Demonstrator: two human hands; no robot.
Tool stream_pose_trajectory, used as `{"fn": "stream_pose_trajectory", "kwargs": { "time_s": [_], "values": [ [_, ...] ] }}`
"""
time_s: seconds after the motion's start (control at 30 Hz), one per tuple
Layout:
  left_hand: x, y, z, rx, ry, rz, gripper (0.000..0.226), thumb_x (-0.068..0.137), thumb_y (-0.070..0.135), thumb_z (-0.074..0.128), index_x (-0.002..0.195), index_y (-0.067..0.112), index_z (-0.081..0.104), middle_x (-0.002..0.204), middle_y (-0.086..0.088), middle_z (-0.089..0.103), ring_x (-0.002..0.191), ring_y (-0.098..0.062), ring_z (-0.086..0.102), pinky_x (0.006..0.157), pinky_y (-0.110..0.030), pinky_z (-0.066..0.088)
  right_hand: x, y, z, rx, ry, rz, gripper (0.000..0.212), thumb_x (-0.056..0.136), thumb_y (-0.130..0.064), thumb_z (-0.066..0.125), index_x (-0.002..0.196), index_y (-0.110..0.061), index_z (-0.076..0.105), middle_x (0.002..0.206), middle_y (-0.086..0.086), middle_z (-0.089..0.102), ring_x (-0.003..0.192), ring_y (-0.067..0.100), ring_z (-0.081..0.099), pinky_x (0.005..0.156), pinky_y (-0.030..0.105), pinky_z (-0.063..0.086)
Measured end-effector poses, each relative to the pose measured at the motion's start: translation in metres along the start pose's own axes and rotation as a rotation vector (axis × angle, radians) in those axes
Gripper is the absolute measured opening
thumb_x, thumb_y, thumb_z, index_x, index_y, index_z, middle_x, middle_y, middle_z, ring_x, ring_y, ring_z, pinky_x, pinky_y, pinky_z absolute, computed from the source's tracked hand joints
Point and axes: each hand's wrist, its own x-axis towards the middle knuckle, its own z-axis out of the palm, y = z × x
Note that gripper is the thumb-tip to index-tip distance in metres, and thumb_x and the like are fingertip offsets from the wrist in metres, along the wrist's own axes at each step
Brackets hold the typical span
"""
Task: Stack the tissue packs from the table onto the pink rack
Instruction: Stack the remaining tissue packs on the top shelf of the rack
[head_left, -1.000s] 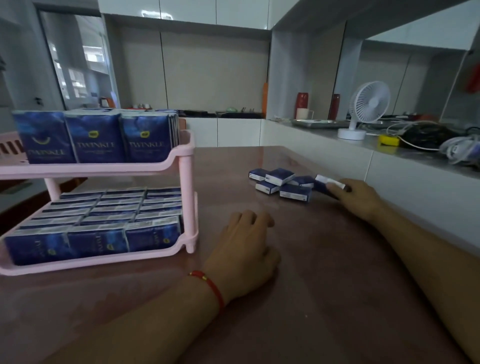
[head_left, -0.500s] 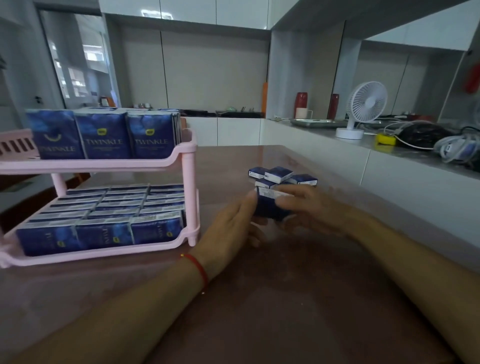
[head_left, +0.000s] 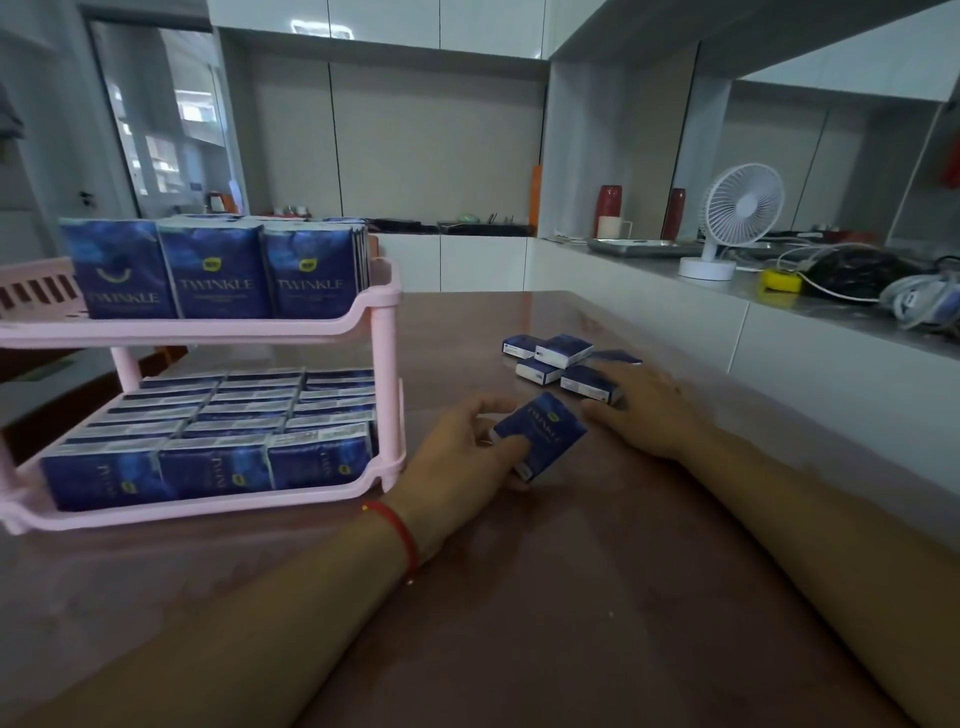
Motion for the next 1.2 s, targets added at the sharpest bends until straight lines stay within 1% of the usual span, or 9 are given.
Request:
{"fn": "stream_pose_trajectory", "kwargs": {
  "time_s": [0.17,0.27,0.37,0.5,0.63,0.77,0.9,1.0,1.2],
  "values": [
    [-0.002,-0.001,-0.002,0.025,0.018,0.051,0.031,0.093,0.001,0.061,0.117,0.02,0.057,0.103,-0.004,0.069,0.08,-0.017,0.071,0.069,-0.031,0.063,-0.003,-0.003,-0.002,0.076,0.11,-0.005,0.035,0.084,-0.047,0.071,0.115,-0.033,0.059,0.121,0.002,0.066,0.111,0.028,0.061,0.095,0.051,0.048],
    [-0.002,-0.003,-0.003,0.006,0.053,0.069,0.03,0.094,-0.001,0.059,0.119,0.015,0.058,0.103,-0.006,0.068,0.079,-0.017,0.07,0.066,-0.031,0.063,-0.014,-0.011,-0.019,0.402,0.191,-0.029,0.038,0.079,-0.023,0.082,0.11,-0.024,0.06,0.114,0.001,0.066,0.104,0.024,0.063,0.085,0.036,0.051],
    [-0.002,-0.003,-0.003,-0.01,0.065,0.072,0.03,0.095,-0.001,0.058,0.119,0.016,0.057,0.111,-0.011,0.065,0.084,-0.021,0.07,0.066,-0.033,0.064,-0.035,-0.028,-0.05,0.769,0.043,-0.177,0.06,0.074,-0.016,0.085,0.127,-0.027,0.06,0.128,-0.007,0.062,0.119,0.016,0.059,0.092,0.032,0.054],
    [-0.002,-0.001,-0.005,-0.06,0.046,0.054,0.036,0.096,-0.005,0.051,0.125,0.014,0.061,0.112,-0.019,0.068,0.084,-0.026,0.069,0.073,-0.044,0.063,-0.055,-0.061,-0.06,0.715,-0.251,-0.435,0.061,0.078,-0.005,0.081,0.129,-0.03,0.058,0.137,-0.011,0.055,0.123,0.01,0.058,0.097,0.032,0.054],
    [-0.006,0.006,-0.011,-0.113,0.0,0.012,0.028,0.096,0.009,0.053,0.122,0.011,0.065,0.113,-0.019,0.067,0.091,-0.033,0.071,0.073,-0.043,0.062,-0.062,-0.079,-0.051,0.469,-0.224,-0.505,0.068,0.074,-0.004,0.079,0.12,-0.046,0.054,0.126,-0.028,0.052,0.118,-0.003,0.056,0.097,0.025,0.053],
    [-0.007,0.001,-0.004,0.102,0.043,0.1,0.035,0.085,0.016,0.075,0.113,0.024,0.055,0.109,-0.005,0.065,0.09,-0.026,0.072,0.072,-0.041,0.063,-0.066,-0.083,-0.058,0.404,-0.2,-0.586,0.07,0.074,-0.004,0.077,0.128,-0.041,0.053,0.132,-0.019,0.051,0.124,0.003,0.053,0.097,0.025,0.052],
    [-0.011,0.001,-0.004,0.062,0.091,0.19,0.048,0.073,0.003,0.077,0.112,0.02,0.054,0.103,-0.003,0.064,0.089,-0.018,0.07,0.079,-0.044,0.061,-0.069,-0.079,-0.064,0.702,-0.38,-0.438,0.079,0.08,-0.018,0.082,0.14,-0.045,0.039,0.142,-0.005,0.052,0.122,0.014,0.061,0.091,0.038,0.059],
    [-0.016,0.002,-0.006,0.074,0.045,0.186,0.053,0.082,-0.006,0.072,0.125,0.017,0.054,0.11,-0.002,0.065,0.1,-0.023,0.07,0.085,-0.043,0.06,-0.069,-0.078,-0.063,0.762,-0.307,-0.364,0.062,0.08,-0.037,0.077,0.136,-0.031,0.051,0.131,-0.001,0.064,0.113,0.017,0.067,0.088,0.046,0.06],
    [-0.019,-0.004,-0.014,0.431,-0.03,0.224,0.062,0.072,0.02,0.083,0.127,0.027,0.055,0.119,0.009,0.067,0.105,-0.005,0.066,0.094,-0.034,0.056,-0.073,-0.088,-0.061,0.563,-0.265,-0.497,0.048,0.07,-0.04,0.084,0.113,-0.034,0.064,0.102,-0.023,0.068,0.093,0.001,0.068,0.078,0.02,0.055]
  ]
}}
